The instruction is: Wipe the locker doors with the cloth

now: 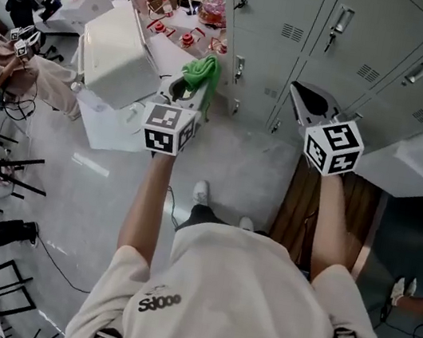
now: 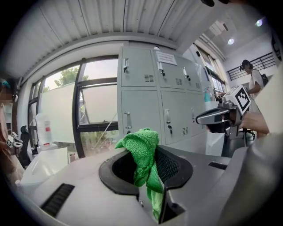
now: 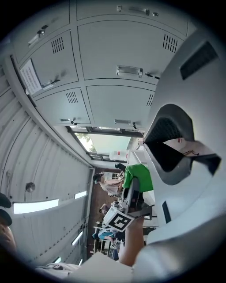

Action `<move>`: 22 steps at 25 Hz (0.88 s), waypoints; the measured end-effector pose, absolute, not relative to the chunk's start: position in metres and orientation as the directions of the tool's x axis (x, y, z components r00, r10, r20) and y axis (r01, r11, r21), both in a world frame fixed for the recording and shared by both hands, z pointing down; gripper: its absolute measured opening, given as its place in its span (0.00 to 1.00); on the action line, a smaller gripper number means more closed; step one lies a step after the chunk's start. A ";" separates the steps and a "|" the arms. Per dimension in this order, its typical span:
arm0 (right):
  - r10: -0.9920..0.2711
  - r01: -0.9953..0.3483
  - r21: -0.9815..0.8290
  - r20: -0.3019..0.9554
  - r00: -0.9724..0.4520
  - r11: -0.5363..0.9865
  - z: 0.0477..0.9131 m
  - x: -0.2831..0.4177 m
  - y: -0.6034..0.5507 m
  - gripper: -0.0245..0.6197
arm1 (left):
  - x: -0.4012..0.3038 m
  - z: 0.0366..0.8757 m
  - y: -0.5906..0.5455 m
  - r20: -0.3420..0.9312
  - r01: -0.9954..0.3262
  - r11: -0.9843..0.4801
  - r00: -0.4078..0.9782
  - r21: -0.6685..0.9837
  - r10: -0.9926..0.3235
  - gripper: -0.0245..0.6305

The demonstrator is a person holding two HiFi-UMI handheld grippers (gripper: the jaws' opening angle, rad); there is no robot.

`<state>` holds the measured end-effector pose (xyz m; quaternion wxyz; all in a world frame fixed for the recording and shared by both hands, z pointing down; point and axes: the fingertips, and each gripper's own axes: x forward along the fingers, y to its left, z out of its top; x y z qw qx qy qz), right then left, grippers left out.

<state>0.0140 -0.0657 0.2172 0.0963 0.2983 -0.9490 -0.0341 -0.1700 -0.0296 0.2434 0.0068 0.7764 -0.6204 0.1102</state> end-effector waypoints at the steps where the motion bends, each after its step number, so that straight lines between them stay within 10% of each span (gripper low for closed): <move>1: -0.584 -0.572 0.117 0.164 -0.795 0.812 0.219 0.005 -0.073 0.05 | -0.179 0.245 -0.043 0.181 -0.960 -0.247 0.222 -0.130 -0.958 0.20; 22: -0.742 -0.755 0.020 0.208 -0.638 0.655 0.341 -0.045 -0.266 0.05 | -0.246 0.423 -0.308 0.335 -0.973 -0.227 0.223 0.030 -0.915 0.20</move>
